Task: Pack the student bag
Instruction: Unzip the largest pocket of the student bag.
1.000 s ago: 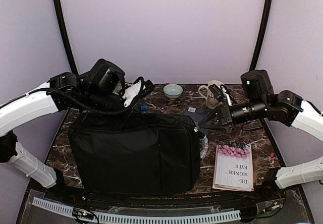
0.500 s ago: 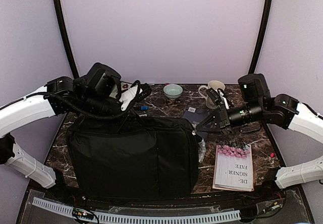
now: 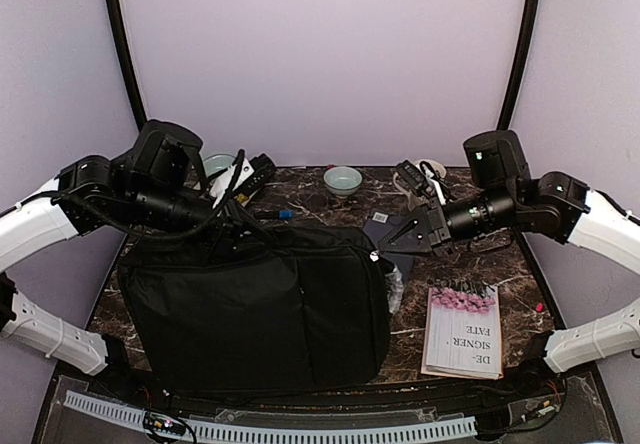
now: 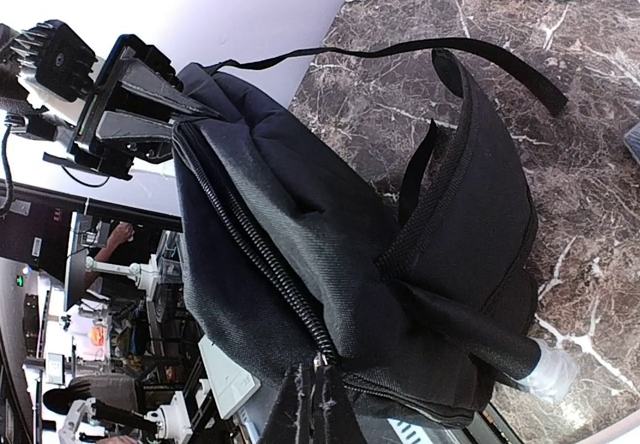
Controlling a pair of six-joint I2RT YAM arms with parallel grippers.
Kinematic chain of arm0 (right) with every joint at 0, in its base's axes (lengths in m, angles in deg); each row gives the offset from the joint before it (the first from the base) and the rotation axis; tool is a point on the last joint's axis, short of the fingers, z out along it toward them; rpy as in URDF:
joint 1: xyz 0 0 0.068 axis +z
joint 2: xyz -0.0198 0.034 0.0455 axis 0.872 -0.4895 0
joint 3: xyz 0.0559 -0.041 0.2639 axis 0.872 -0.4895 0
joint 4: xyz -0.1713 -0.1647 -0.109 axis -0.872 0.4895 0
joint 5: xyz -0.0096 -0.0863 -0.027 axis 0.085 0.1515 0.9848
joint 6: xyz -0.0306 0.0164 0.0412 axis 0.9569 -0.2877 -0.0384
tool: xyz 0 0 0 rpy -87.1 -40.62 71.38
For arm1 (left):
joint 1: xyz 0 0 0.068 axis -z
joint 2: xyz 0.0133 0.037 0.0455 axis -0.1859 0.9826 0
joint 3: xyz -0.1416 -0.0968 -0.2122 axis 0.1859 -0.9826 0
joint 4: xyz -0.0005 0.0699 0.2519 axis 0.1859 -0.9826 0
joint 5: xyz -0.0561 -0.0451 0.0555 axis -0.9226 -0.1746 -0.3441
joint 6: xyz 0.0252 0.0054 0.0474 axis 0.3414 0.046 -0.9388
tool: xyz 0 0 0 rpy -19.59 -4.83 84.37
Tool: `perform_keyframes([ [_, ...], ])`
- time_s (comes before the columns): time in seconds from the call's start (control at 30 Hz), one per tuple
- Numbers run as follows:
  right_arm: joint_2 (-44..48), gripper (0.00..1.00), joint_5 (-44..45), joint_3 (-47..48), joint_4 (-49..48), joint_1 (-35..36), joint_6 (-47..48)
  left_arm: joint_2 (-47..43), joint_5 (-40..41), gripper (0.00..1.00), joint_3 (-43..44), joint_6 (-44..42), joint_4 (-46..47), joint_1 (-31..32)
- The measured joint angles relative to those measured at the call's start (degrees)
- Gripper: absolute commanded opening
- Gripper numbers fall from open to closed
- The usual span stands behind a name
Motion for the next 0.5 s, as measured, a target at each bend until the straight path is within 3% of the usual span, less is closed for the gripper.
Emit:
perform_keyframes([
  [0.17, -1.0, 0.0, 0.2, 0.5, 0.8, 0.4, 0.7, -1.3, -1.1, 0.28, -1.8, 0.4, 1.2, -0.1],
  [0.5, -3.4, 0.0, 0.5, 3.3, 2.8, 1.8, 2.4, -5.3, -2.4, 0.75, -3.5, 2.1, 0.9, -0.1],
])
